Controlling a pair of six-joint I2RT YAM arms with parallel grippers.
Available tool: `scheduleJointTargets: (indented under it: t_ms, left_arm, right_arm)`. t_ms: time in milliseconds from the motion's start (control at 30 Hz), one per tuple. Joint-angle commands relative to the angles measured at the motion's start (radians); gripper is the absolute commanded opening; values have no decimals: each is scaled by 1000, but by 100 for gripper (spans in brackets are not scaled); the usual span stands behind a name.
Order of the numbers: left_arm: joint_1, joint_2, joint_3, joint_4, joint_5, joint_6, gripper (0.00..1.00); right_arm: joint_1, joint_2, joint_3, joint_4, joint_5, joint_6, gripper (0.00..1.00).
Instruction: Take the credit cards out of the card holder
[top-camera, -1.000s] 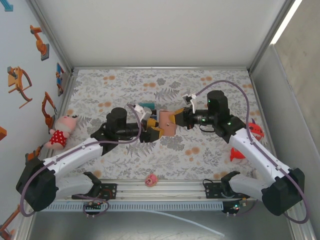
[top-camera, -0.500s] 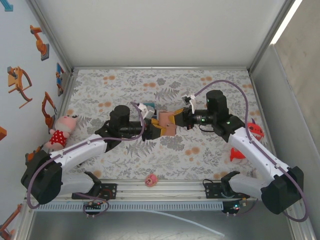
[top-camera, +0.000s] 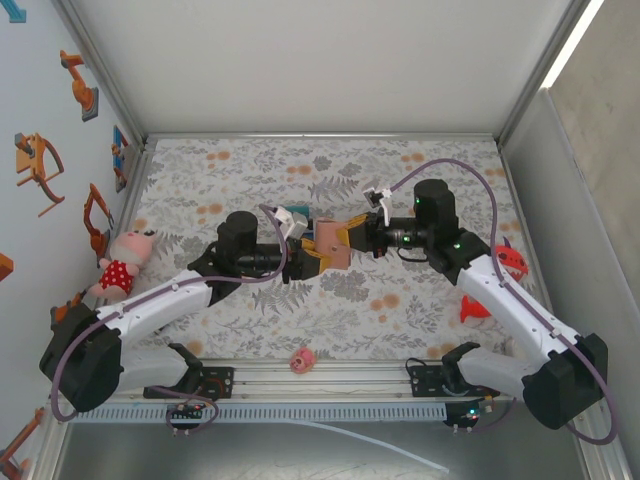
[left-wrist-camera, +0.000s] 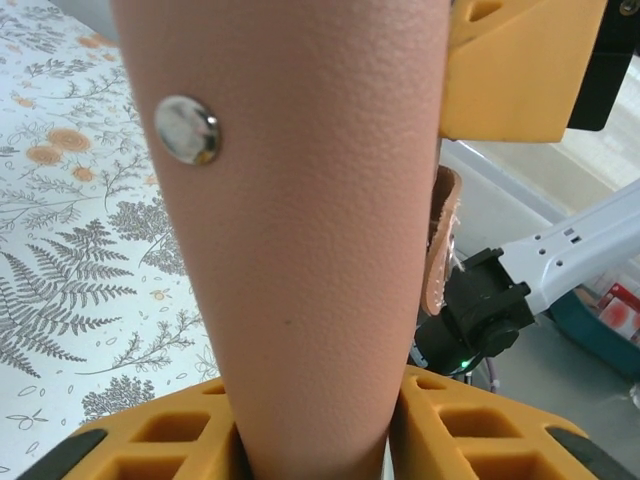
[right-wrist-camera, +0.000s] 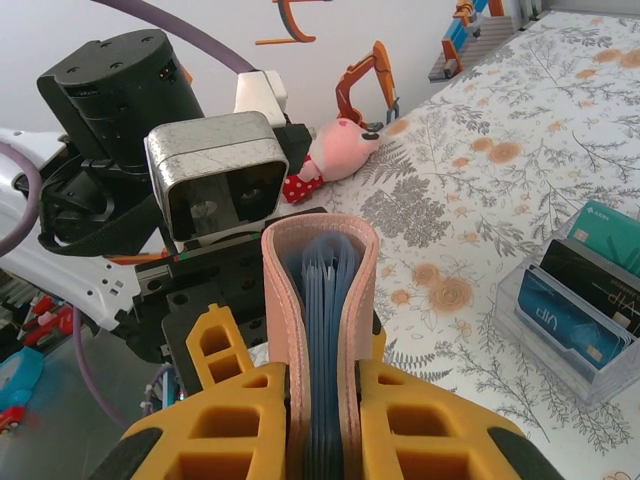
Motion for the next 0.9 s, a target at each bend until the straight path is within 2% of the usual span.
scheduleJointTargets:
  t_ms: [0,133,300,333,400,467,500,700,867]
  left_arm:
    - [0,-12,-6,37,29,-10,30]
    - [1,-10,-12,65,30,-23,18]
    - [0,-19,-9,40,3,-16,17]
    - [0,-22,-6,28,-10,-10,16]
    - [1,-22,1,1,-38,5,14]
    - [0,-19,8,-23,-66,19,13]
    - [1,-17,12,-33,-83,26,13]
    - [0,6,36,-63,-212,25,13]
    - [1,39,58,-73,-294,22,13]
  right_arm:
    - [-1,-13,-7,84,-39,22,0]
    - [-2,-14,-10,77,-23,22,0]
    - [-2,-26,-10,32,49,12,0]
    - [-2,-31,-11,16,83,12,9]
    - [-2,-43,-12,-9,151,17,16]
    - [-2,-50,-9,-36,229,33,33]
    - [-2,-51,-5,-49,274,48,37]
    - [9,-63,16,-130,487,144,40]
    - [71,-57,45,-223,701,222,37]
